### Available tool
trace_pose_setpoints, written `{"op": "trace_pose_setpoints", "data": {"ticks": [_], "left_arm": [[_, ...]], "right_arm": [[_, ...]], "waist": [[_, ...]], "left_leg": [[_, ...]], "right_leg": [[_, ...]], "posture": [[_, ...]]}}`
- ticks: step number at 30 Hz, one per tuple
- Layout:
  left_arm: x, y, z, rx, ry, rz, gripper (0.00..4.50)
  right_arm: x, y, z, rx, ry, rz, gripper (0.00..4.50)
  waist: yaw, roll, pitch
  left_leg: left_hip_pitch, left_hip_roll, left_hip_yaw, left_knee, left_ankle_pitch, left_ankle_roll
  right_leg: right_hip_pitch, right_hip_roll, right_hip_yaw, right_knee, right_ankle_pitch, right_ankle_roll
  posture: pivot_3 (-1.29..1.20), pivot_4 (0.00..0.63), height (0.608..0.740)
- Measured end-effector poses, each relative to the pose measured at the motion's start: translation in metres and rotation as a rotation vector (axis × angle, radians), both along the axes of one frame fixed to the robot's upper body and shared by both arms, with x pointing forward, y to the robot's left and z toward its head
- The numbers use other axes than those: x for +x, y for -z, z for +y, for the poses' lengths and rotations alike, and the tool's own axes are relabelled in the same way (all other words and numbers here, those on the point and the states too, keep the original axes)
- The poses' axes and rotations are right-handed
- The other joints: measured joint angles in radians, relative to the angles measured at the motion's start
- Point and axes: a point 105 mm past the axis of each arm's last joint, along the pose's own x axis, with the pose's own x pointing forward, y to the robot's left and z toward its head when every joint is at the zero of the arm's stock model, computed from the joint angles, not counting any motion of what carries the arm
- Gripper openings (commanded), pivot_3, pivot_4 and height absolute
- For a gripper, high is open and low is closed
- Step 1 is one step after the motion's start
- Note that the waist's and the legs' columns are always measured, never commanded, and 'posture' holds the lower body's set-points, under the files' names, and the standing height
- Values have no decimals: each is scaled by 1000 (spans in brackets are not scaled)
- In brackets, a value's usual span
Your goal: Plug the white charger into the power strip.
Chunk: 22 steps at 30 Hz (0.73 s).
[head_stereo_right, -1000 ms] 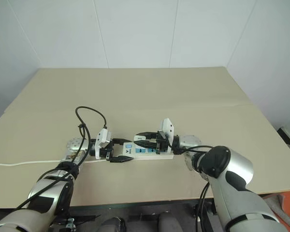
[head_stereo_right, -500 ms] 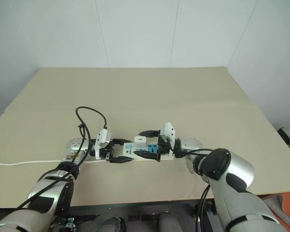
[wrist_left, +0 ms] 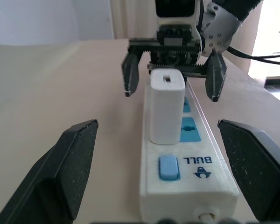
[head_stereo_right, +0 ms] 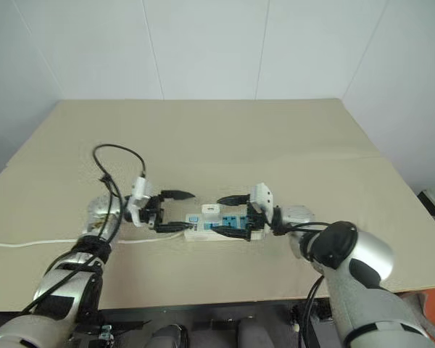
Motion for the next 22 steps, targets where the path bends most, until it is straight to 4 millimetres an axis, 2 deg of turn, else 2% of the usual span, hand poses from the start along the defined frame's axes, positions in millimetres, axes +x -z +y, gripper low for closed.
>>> {"op": "trace_pose_setpoints", "data": {"ticks": [2,5,7,9,11,15,22], "left_arm": [[-8,-12,16,-26,-9,10,4465],[-19,-24,27,-39,1,7,4465],[-25,-26,32,-12,5,2,4465],[-30,-22,42,11,-18,22,4465],[-32,-16,45,12,-29,37,4465],[-32,-13,41,14,-21,38,4465],[-32,-12,33,-3,-2,33,4465]], "right_arm": [[2,-24,-40,-71,41,-69,4500],[-4,-58,-86,-198,87,-183,4500],[-14,-65,-109,-366,87,-270,4500],[-24,-64,-129,-493,87,-301,4500],[-29,-62,-135,-550,77,-311,4500],[-26,-65,-127,-582,49,-370,4500],[-13,-72,-116,-511,118,-431,4500]], "waist": [[2,7,9],[4,10,12],[3,10,12],[0,10,12],[-9,10,12],[-17,10,13],[-18,9,13]], "left_leg": [[-1,0,1,0,0,-1],[0,0,1,-7,0,-1],[2,1,2,-13,0,-1],[2,1,2,-15,0,-2],[2,1,4,-15,-1,-2],[2,1,3,-14,0,-3],[2,0,3,-14,0,-3]], "right_leg": [[-1,0,0,-1,0,0],[-2,0,-1,-4,-2,-1],[-2,0,-1,-8,-2,-2],[-3,0,0,-8,-3,-4],[-4,0,1,-8,-4,-5],[-4,0,1,-8,-3,-5],[-3,-1,1,-8,0,-10]], "posture": [[0,150,740],[0,150,740],[0,150,740],[0,150,740],[0,150,740],[0,150,740],[0,150,740]]}}
